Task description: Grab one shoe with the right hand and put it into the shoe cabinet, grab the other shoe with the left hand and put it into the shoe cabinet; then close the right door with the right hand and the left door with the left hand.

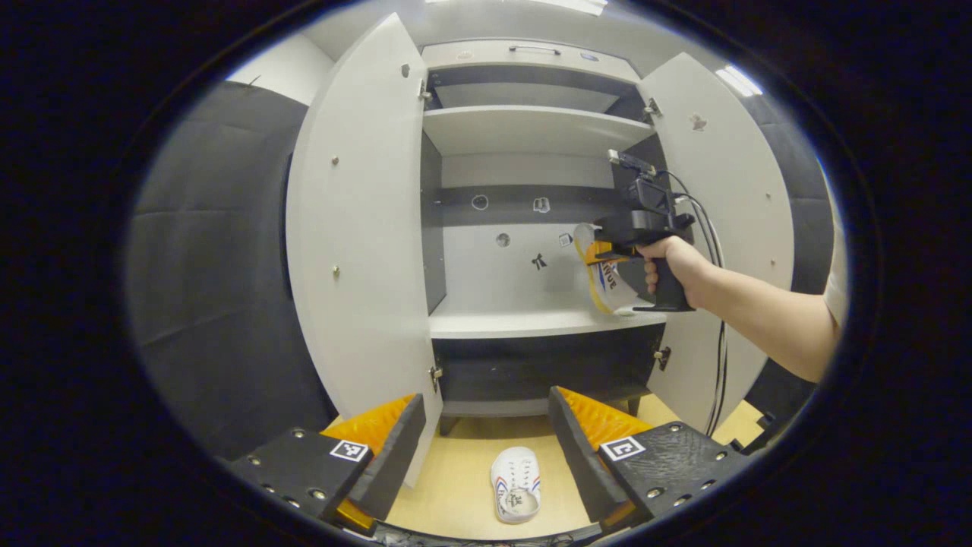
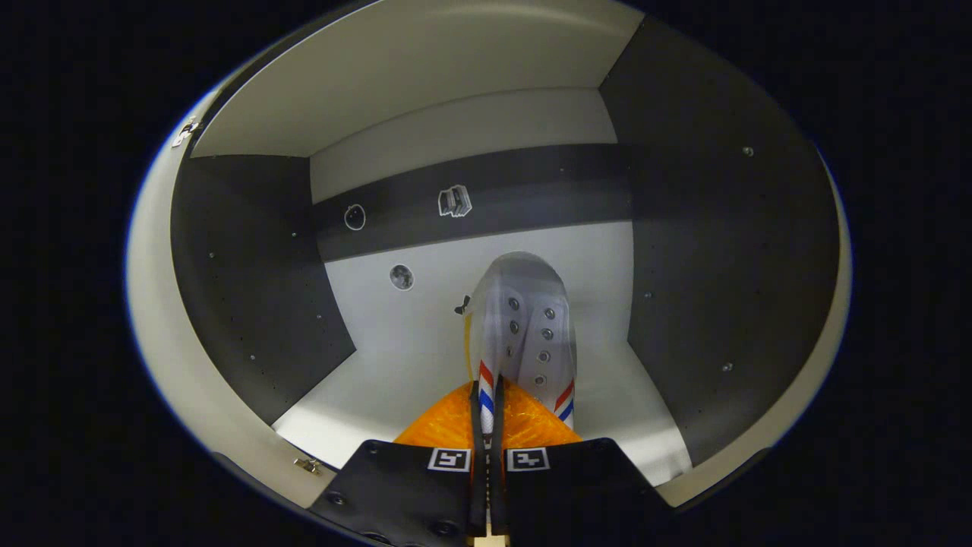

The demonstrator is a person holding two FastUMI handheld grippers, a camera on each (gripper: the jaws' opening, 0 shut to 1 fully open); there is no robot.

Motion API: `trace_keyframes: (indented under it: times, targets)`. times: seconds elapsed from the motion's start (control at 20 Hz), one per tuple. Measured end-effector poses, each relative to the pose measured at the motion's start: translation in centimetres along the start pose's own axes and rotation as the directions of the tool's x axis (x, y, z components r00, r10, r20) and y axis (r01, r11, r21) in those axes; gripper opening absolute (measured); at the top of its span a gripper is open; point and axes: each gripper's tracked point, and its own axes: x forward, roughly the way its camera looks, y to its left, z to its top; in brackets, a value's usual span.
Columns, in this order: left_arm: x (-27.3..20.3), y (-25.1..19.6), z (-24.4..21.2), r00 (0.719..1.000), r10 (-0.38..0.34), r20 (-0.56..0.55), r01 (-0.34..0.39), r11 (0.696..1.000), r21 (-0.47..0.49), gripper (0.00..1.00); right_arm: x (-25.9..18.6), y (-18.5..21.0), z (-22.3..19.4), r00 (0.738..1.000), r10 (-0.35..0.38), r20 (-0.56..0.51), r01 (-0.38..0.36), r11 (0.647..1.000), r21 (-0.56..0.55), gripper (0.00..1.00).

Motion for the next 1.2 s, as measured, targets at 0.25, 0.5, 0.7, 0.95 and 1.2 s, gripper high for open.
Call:
trace_keyframes:
  times: [0.25, 0.5, 0.7, 0.95, 1.2]
  targets:
    - [0.0, 0.0, -1.4, 0.992, 0.117, -0.040, -0.119, 0.992, -0.045, 0.94, 3.5, -0.2, -1.3, 0.998, 0.027, -0.065, -0.021, 0.996, 0.087, 0.03]
    - [-0.6, 0.2, -2.5, 0.981, 0.184, -0.064, -0.187, 0.981, -0.045, 0.94, 5.1, 0.2, -2.3, 0.994, 0.038, -0.103, -0.026, 0.993, 0.119, 0.04]
    - [-1.7, 0.9, -3.1, 0.973, 0.216, -0.076, -0.220, 0.975, -0.042, 0.94, 5.5, 0.5, -2.9, 0.991, 0.046, -0.126, -0.029, 0.990, 0.135, 0.06]
    - [-2.5, 2.2, -3.6, 0.972, 0.215, -0.092, -0.220, 0.974, -0.046, 0.94, 4.6, 0.8, -1.8, 0.992, 0.061, -0.112, -0.036, 0.976, 0.215, 0.23]
    - [-2.4, 2.9, -4.1, 0.982, 0.159, -0.102, -0.163, 0.986, -0.034, 0.94, 0.5, 1.1, -3.5, 0.993, -0.010, -0.114, 0.030, 0.986, 0.167, 0.92]
